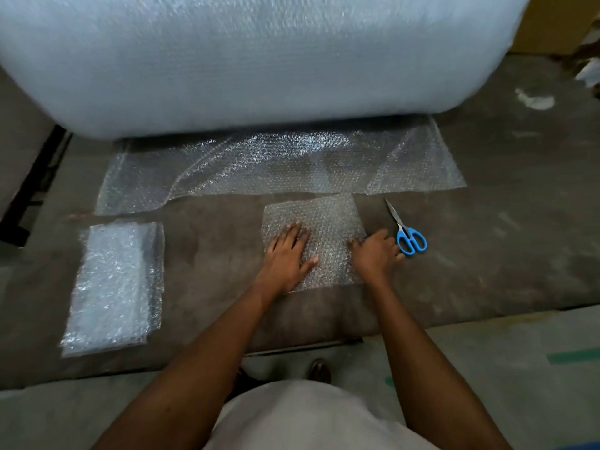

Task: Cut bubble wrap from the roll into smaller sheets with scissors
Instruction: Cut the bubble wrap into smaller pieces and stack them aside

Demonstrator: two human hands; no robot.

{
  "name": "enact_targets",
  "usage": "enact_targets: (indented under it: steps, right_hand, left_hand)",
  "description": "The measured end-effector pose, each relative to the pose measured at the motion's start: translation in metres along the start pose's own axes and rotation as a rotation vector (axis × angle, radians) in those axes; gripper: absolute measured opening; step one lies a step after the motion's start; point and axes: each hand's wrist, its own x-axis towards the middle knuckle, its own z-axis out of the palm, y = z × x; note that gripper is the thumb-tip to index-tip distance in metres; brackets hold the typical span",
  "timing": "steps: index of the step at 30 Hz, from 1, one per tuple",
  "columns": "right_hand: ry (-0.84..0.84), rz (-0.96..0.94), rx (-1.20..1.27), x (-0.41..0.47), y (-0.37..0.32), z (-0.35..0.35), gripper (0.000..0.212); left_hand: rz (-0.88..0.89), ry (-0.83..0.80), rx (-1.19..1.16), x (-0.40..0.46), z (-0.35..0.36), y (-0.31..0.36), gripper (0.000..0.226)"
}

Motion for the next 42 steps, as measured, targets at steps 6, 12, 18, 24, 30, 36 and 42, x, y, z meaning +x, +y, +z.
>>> enact_targets:
  steps: [6, 12, 18, 24, 30, 36, 42]
  right_hand:
    - [-0.158, -0.050, 0.073, 0.014, -0.006, -0.010, 0.037]
    - [-0.119, -0.374, 0.330, -0.026, -0.053, -0.027, 0.025]
    - [-0.128, -0.723, 0.054, -0.071, -0.093, -0.003, 0.018]
    - [-0.151, -0.801, 0.048, -0.096, -0.104, 0.012, 0.037]
    - [-0.153, -0.858, 0.081, -0.105, -0.096, 0.015, 0.024]
    - [0.061, -0.824, 0.062, -0.107, -0.087, 0.023, 0.031]
    - [-0.106, -0.779, -0.056, -0.085, -0.066, 0.040, 0.062]
  left_hand:
    - [0.003, 0.027, 0.013, -0.004, 0.000, 0.001, 0.082]
    - [-0.065, 0.079, -0.255, 0.004, -0.008, -0.005, 0.076]
    - [-0.220, 0.263, -0.951, 0.006, -0.037, -0.002, 0.041]
    - [-0.517, 0.338, -0.983, 0.021, -0.054, -0.032, 0.049]
    - [-0.552, 0.297, -0.587, 0.012, -0.053, -0.048, 0.041]
    - [-0.398, 0.283, -0.398, 0.004, -0.044, -0.042, 0.064]
    - [-0.331, 0.437, -0.236, -0.009, -0.050, -0.028, 0.080]
